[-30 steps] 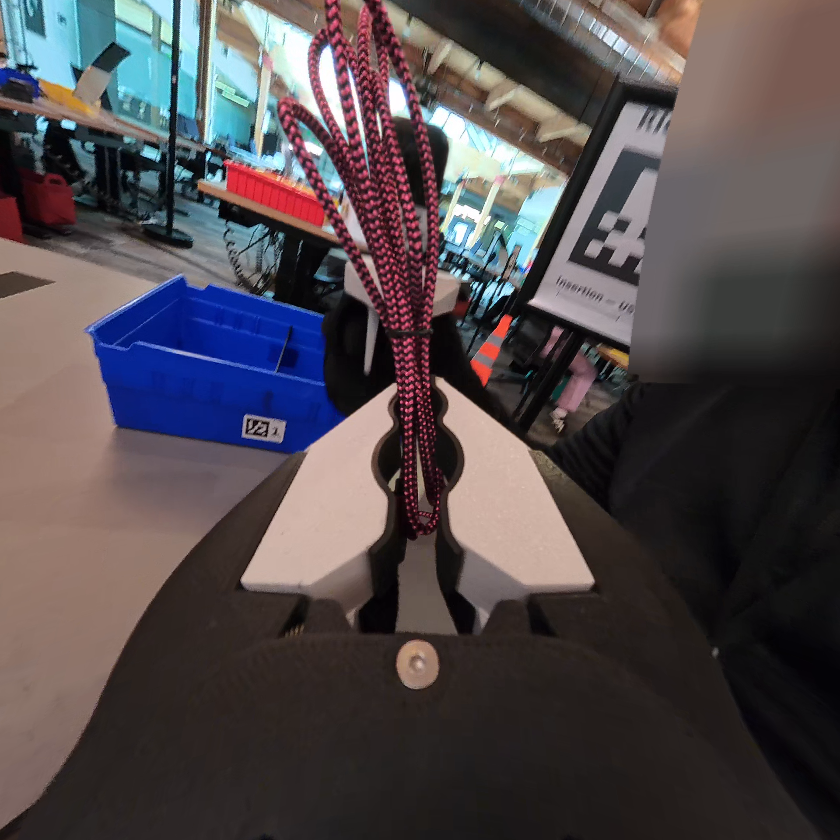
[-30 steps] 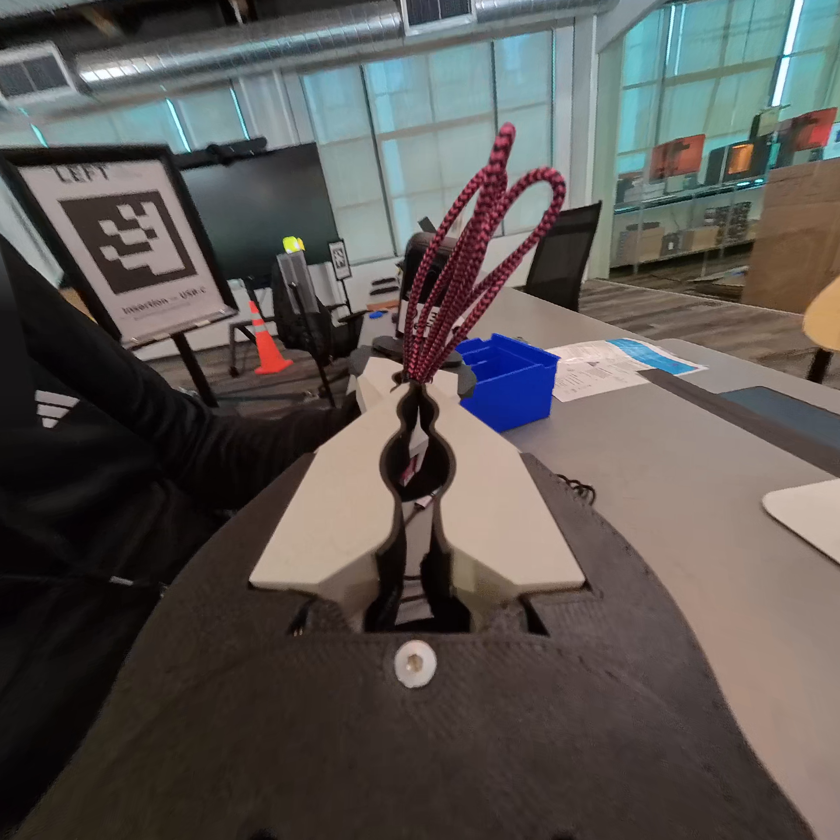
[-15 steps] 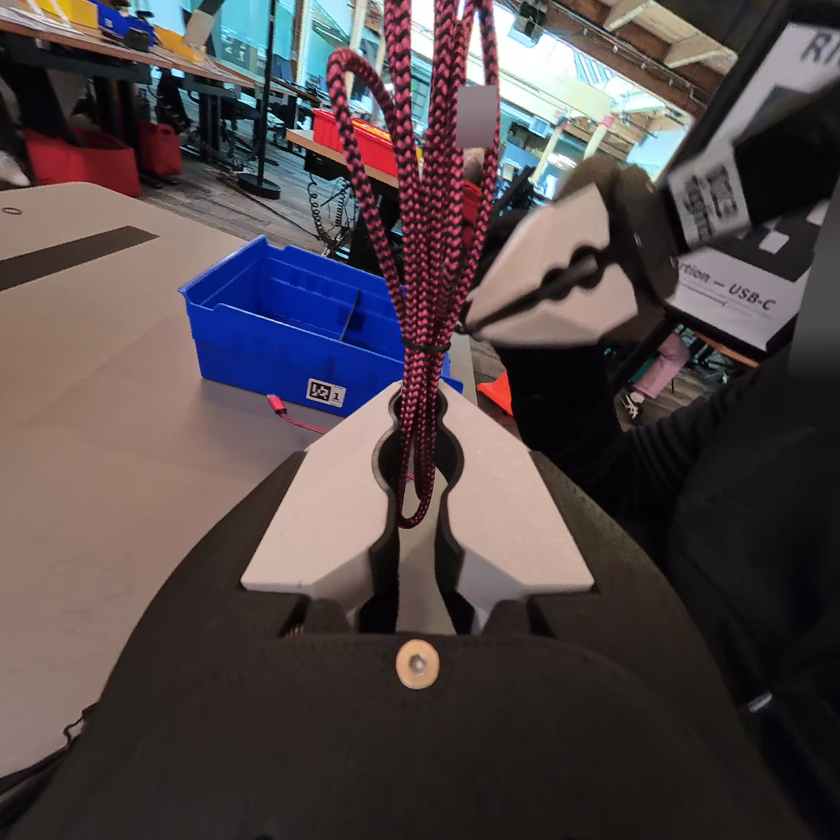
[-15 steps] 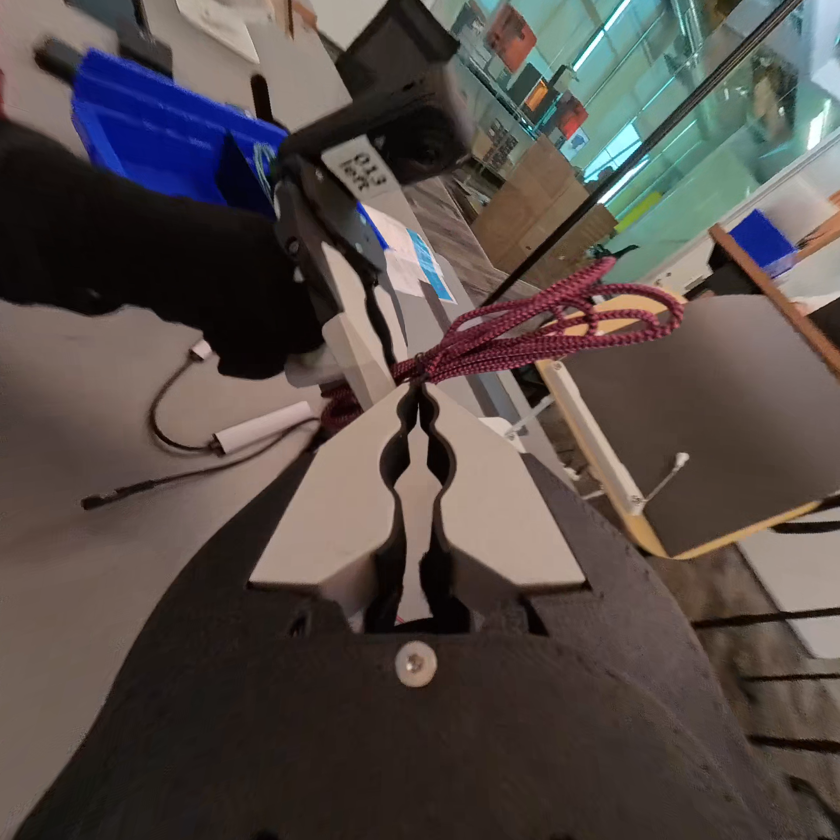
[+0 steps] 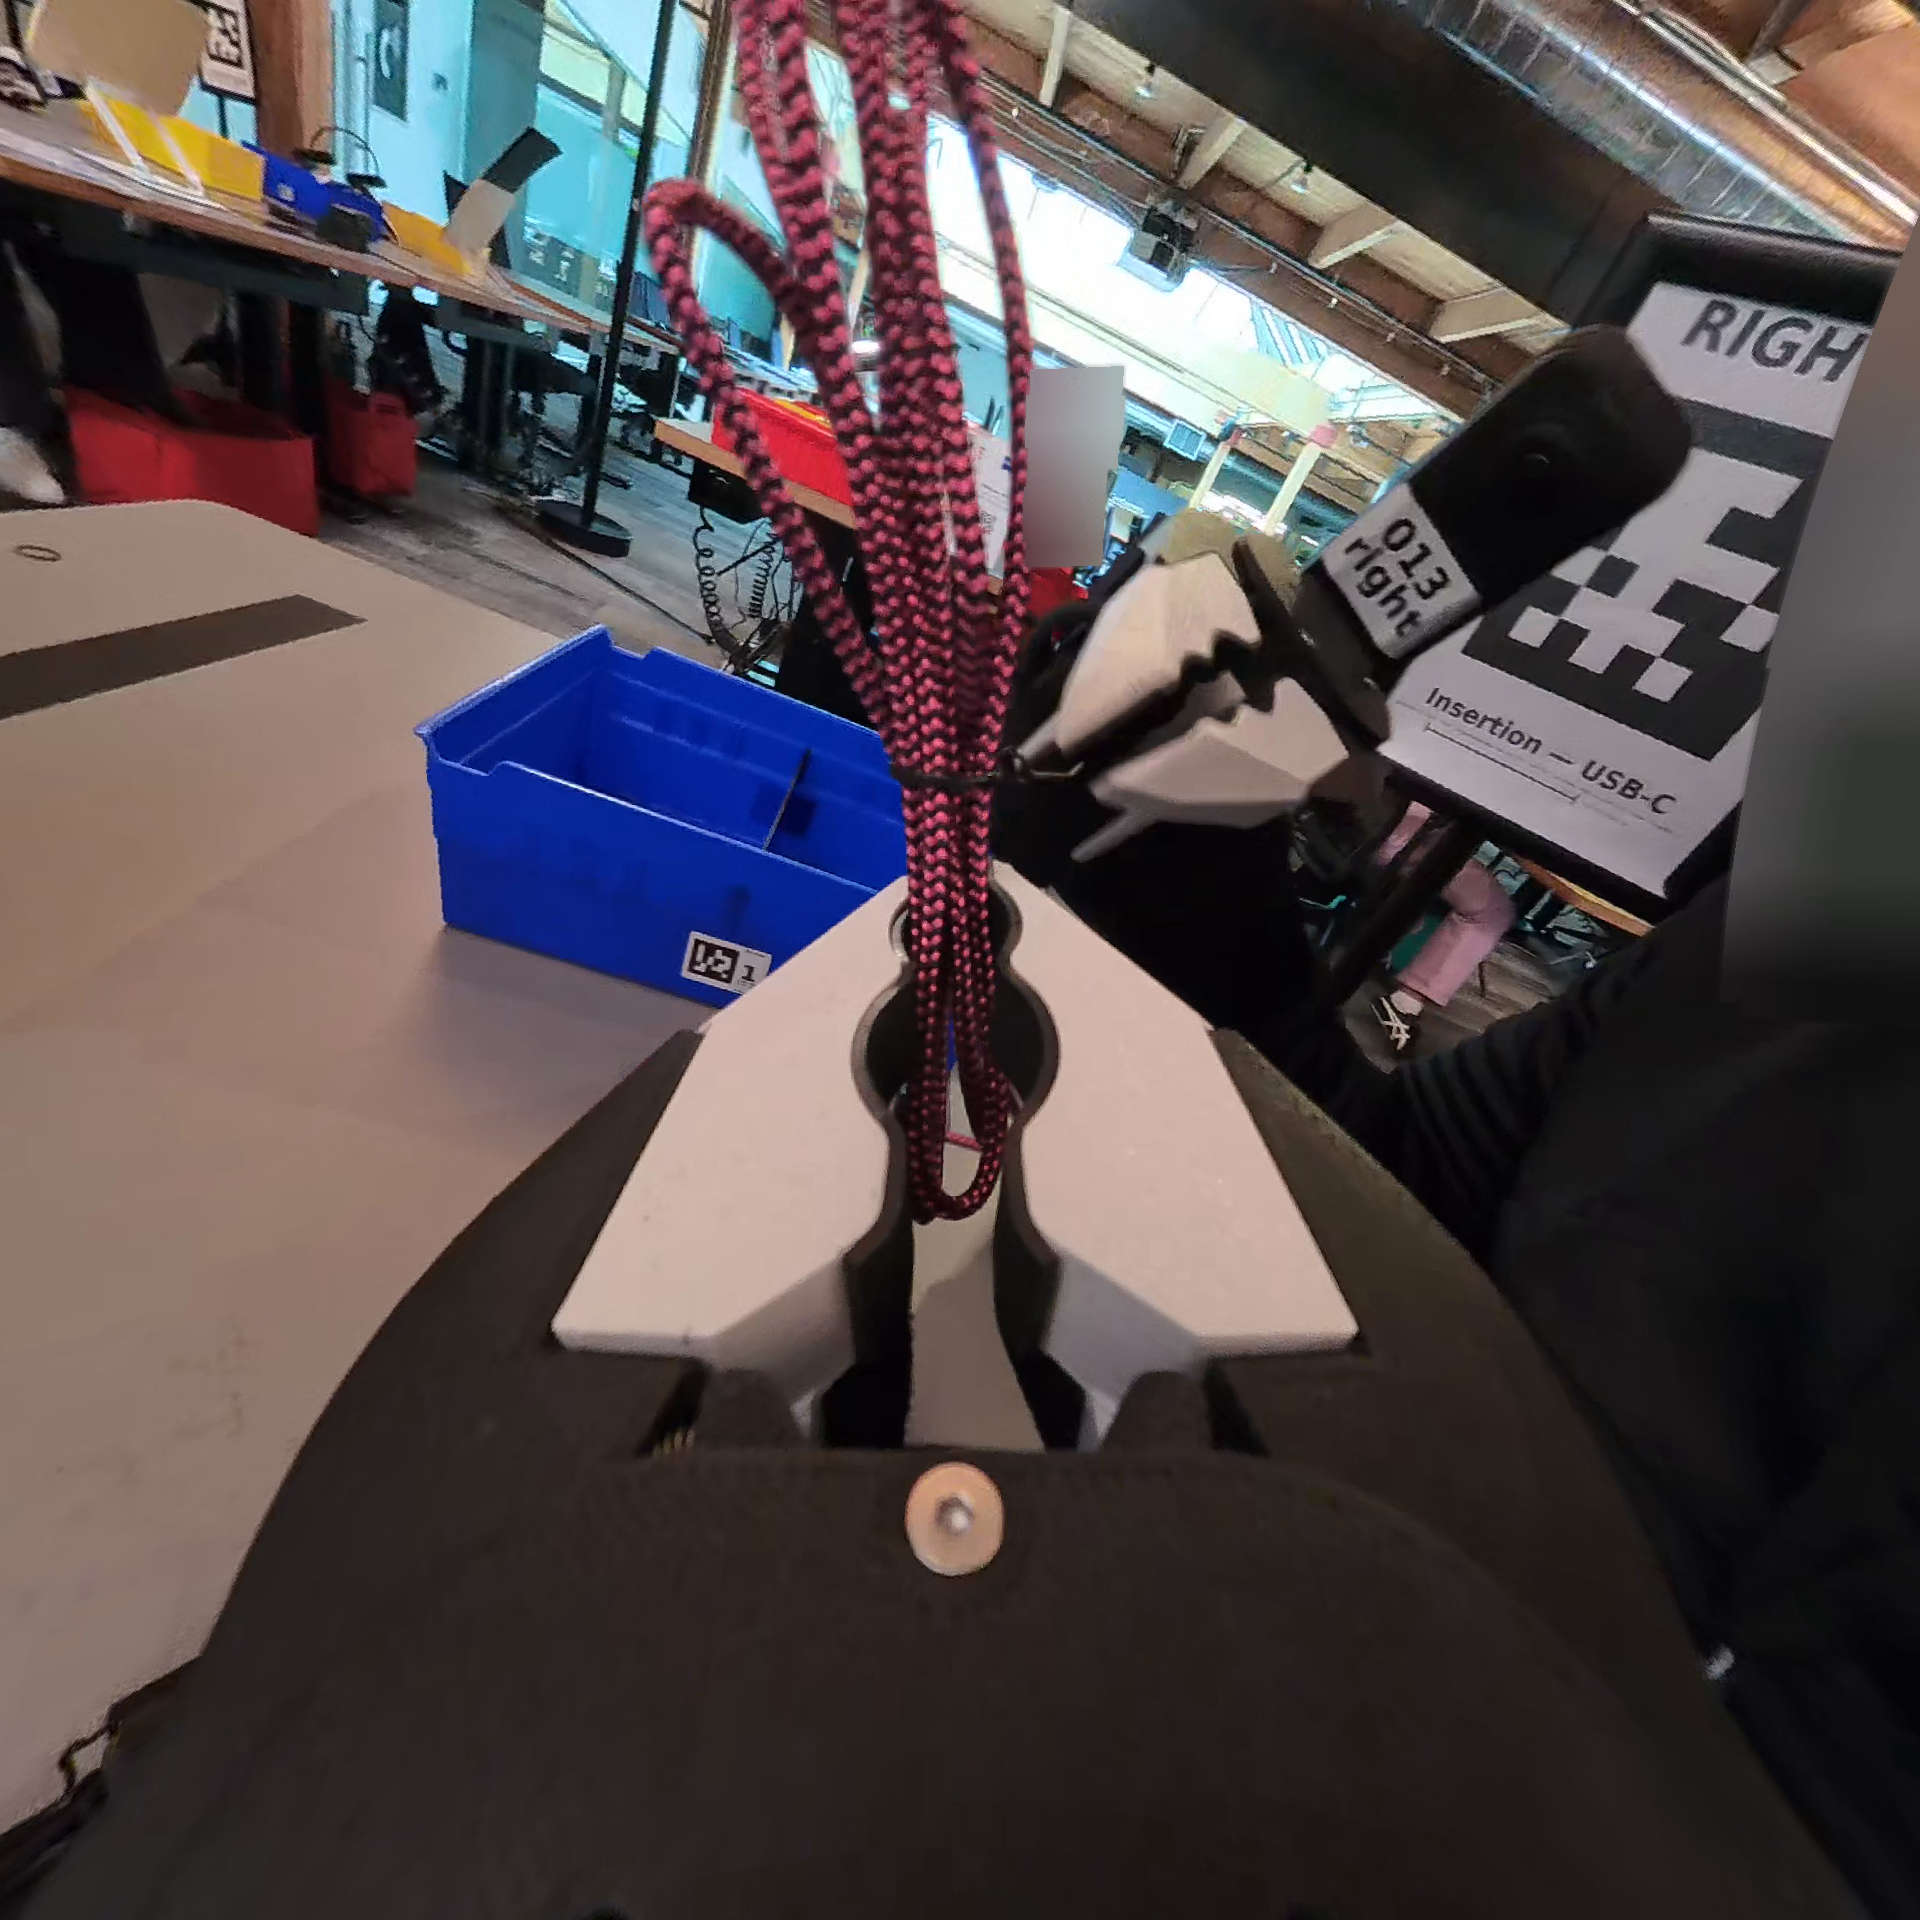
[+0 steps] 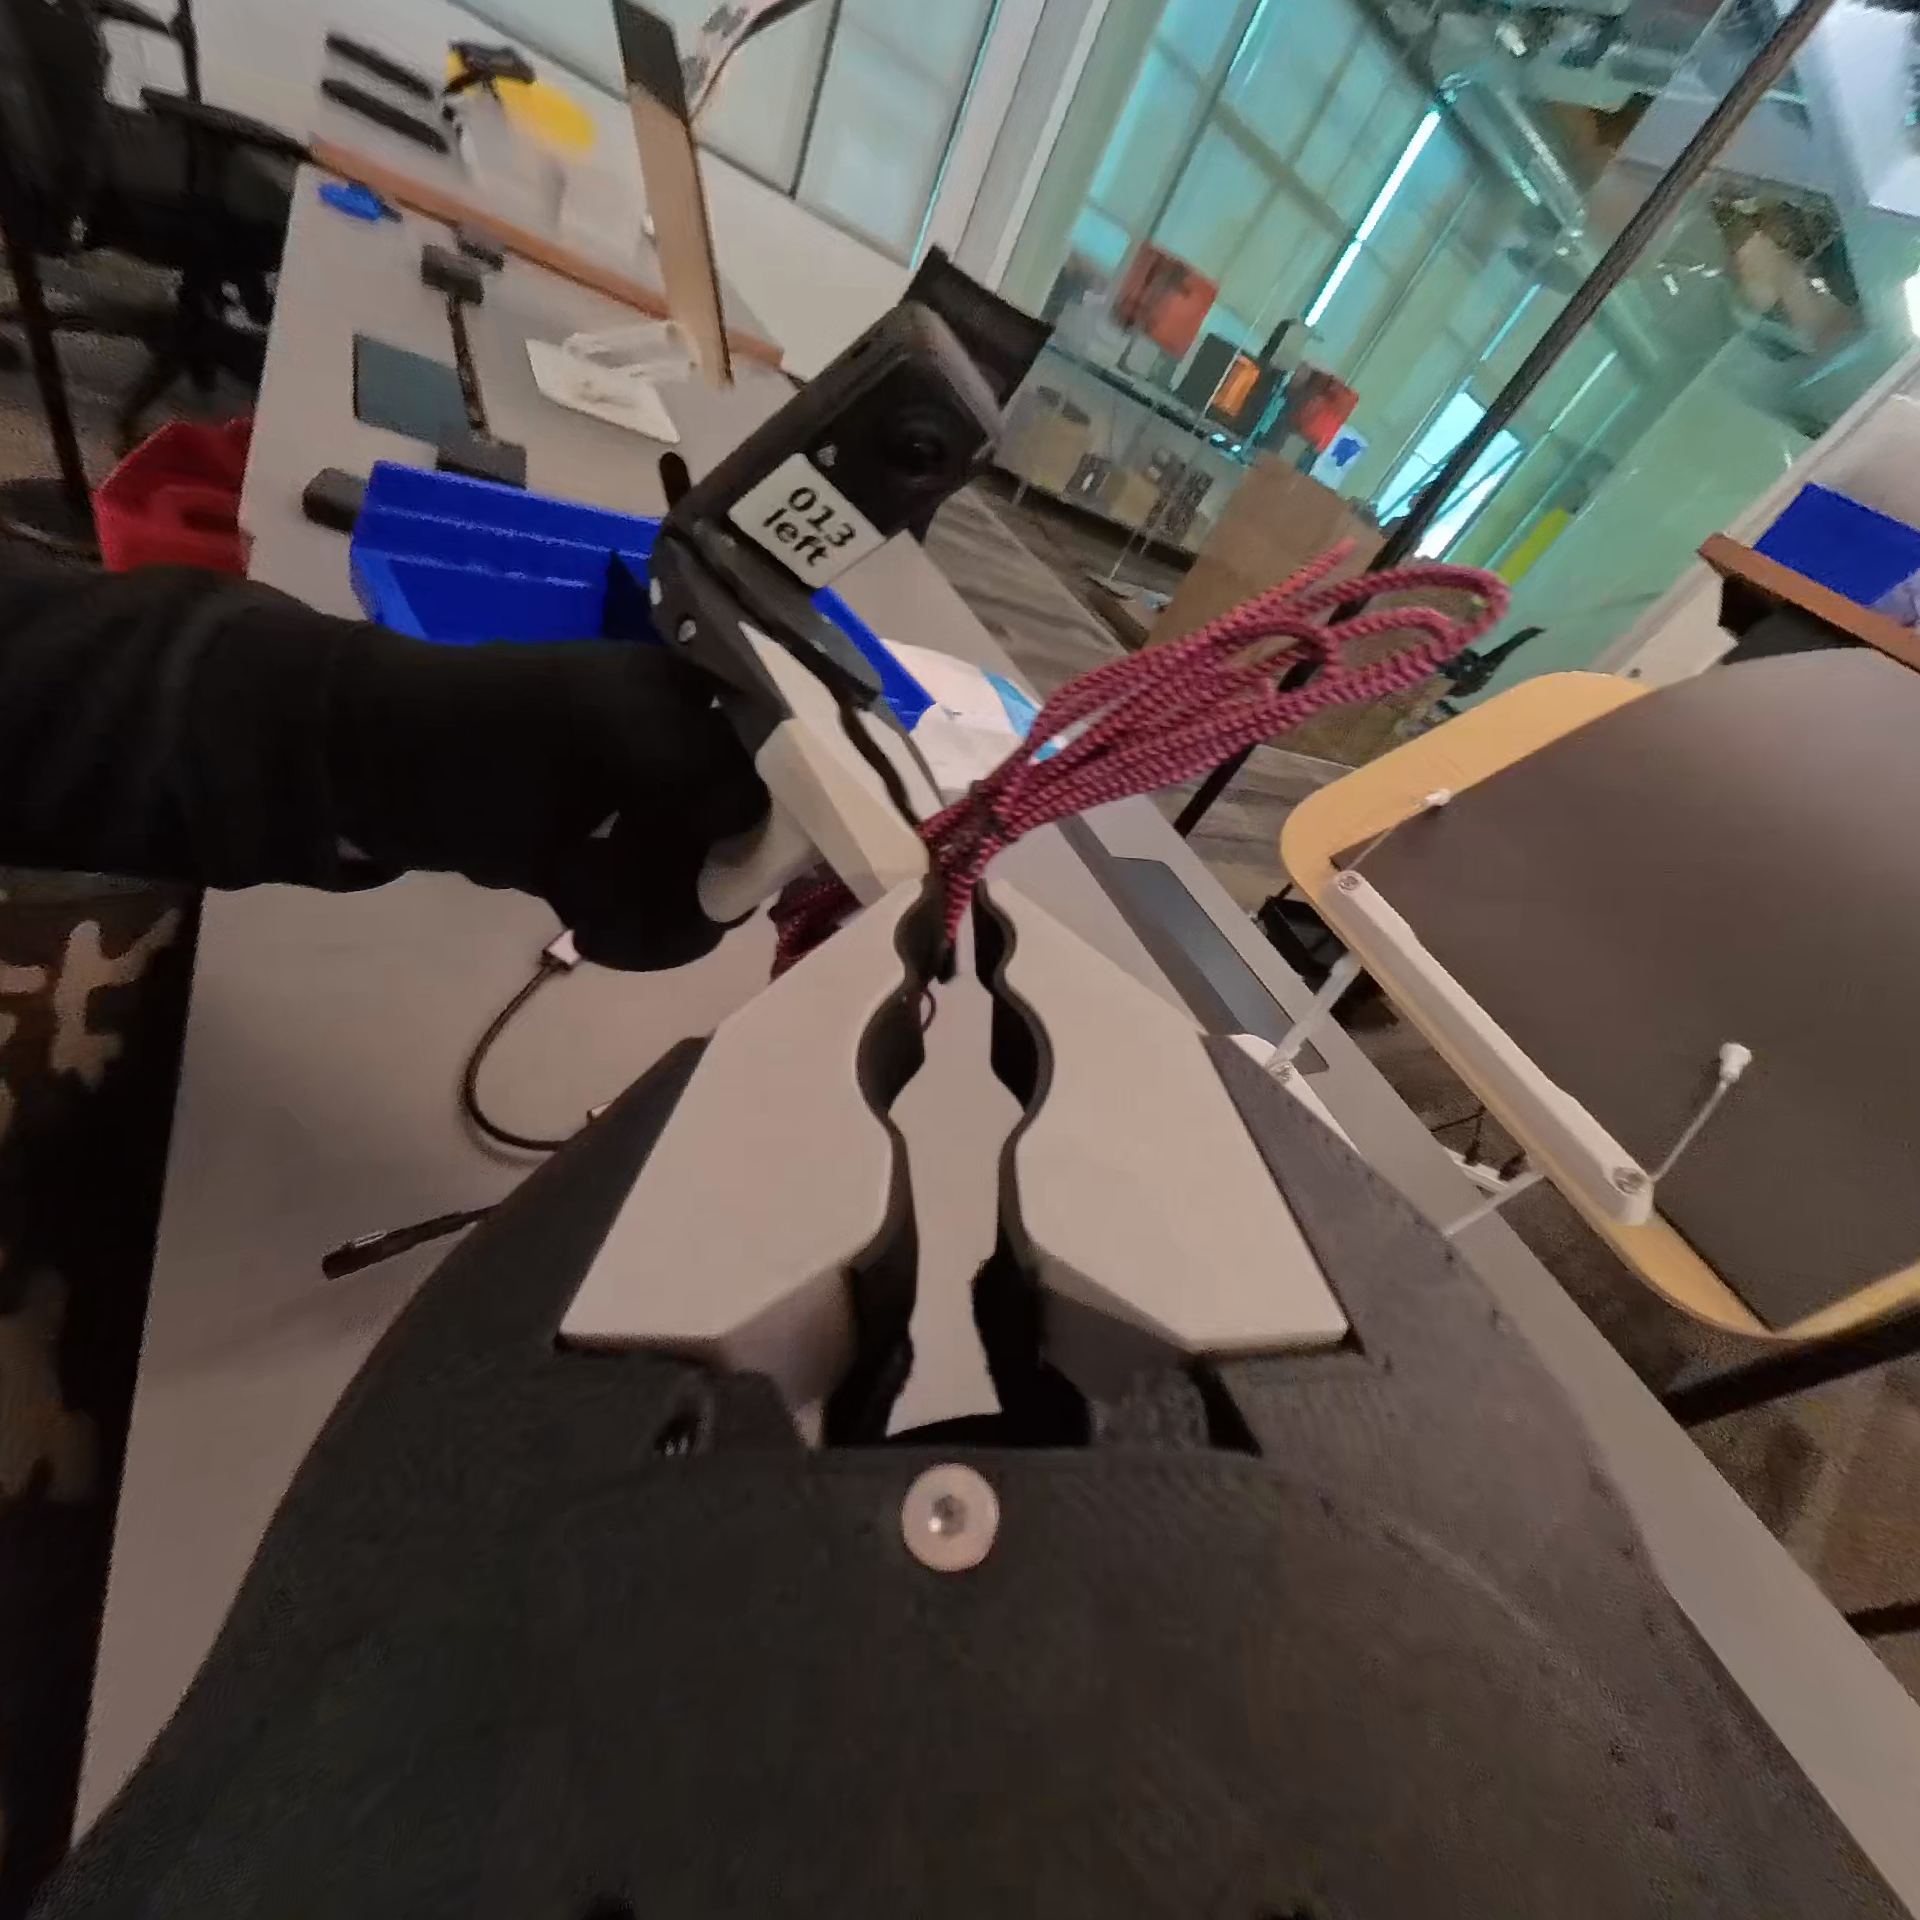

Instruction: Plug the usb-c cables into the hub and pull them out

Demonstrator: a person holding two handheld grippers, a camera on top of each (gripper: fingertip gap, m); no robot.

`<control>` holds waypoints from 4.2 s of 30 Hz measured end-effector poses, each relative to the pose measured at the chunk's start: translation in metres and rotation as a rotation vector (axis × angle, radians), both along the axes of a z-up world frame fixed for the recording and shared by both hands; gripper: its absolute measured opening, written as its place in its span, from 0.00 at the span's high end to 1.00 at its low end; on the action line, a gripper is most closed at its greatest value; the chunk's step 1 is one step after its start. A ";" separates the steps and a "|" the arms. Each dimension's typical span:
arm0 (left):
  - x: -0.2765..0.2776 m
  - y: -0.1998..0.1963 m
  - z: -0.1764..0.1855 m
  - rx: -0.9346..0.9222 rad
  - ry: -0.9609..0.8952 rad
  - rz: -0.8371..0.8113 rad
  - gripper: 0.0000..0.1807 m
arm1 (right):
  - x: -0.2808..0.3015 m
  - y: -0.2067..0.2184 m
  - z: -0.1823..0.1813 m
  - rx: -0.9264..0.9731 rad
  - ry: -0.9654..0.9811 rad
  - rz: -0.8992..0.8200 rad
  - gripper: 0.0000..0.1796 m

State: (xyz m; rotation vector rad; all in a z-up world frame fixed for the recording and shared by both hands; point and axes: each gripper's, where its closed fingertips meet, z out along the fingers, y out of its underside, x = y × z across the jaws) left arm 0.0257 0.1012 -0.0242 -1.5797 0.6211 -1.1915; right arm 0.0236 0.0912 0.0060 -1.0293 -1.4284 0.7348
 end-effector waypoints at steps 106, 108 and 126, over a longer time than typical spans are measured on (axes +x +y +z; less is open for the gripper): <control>0.010 -0.004 -0.006 -0.001 -0.050 -0.071 0.98 | -0.007 -0.004 -0.005 0.081 0.058 0.016 1.00; 0.011 -0.003 -0.006 -0.001 -0.045 -0.068 0.98 | -0.008 -0.005 -0.006 0.097 0.048 0.012 1.00; 0.008 -0.001 -0.004 0.003 -0.057 -0.044 0.98 | -0.013 -0.002 -0.016 0.101 -0.022 -0.016 1.00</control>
